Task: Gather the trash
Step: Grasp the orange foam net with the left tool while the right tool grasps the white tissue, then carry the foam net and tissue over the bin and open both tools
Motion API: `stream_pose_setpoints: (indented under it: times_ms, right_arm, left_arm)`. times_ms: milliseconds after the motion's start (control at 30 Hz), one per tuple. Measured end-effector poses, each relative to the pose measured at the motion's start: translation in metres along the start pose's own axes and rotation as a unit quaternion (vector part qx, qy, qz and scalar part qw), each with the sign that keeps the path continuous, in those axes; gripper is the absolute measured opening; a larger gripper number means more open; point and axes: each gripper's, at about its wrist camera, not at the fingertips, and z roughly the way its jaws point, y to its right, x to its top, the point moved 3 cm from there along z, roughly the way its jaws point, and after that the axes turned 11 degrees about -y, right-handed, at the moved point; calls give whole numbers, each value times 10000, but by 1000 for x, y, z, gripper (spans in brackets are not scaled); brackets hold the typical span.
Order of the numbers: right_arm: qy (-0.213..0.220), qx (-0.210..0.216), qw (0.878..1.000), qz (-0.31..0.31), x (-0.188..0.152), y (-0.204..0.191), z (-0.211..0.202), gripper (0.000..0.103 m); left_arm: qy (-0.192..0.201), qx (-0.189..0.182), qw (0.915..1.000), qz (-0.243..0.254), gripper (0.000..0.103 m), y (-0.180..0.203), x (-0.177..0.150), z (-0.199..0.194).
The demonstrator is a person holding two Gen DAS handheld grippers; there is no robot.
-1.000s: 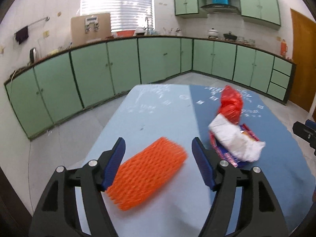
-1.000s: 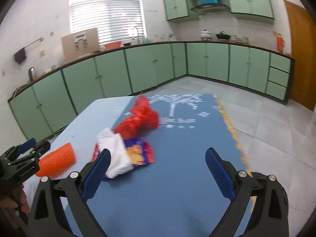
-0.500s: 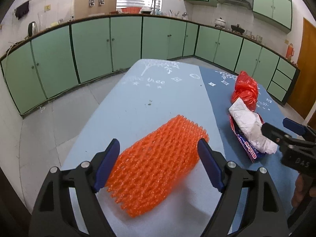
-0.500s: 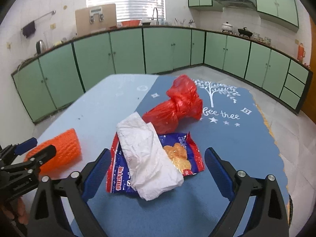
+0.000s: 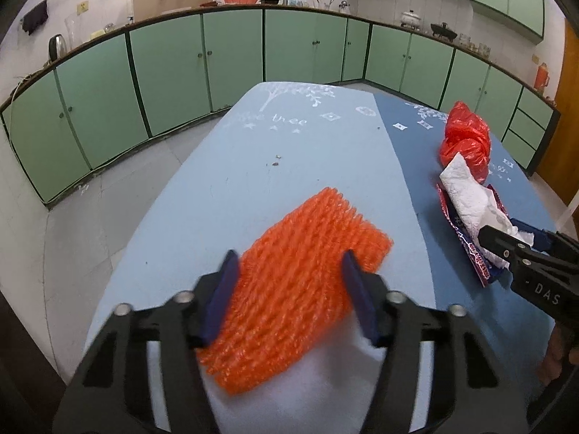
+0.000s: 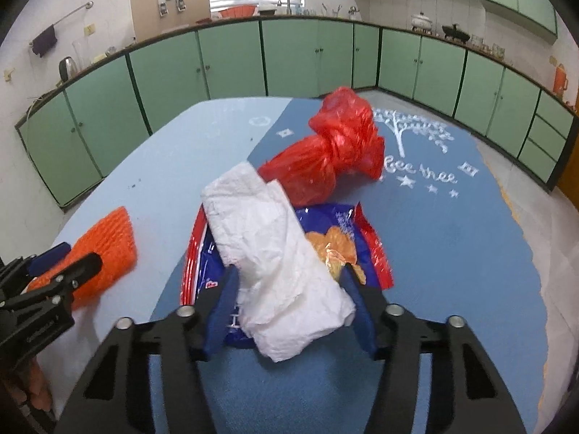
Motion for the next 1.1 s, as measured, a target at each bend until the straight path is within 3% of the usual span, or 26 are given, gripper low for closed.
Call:
stream_pose_setpoints:
  times_ms: [200,267,633,1100]
  right_arm:
    - [8,101,9999,-46,-1,-2,-2,23]
    - [39,145,9998,-88,-1,-2,-4,16]
    - [523,334,9981,-17,0,9,-47,12]
    - [967,8,9940,515,-29,82,-117,12]
  left_arm:
    - [-10,-64,10000,22,26,5,1,-2]
    - [-14,-190,9998,20,13,7,3,-3]
    - [466,-414,9979,164,10,33,8,-37]
    - [778,-1025,9891,720,10,116,12,-71]
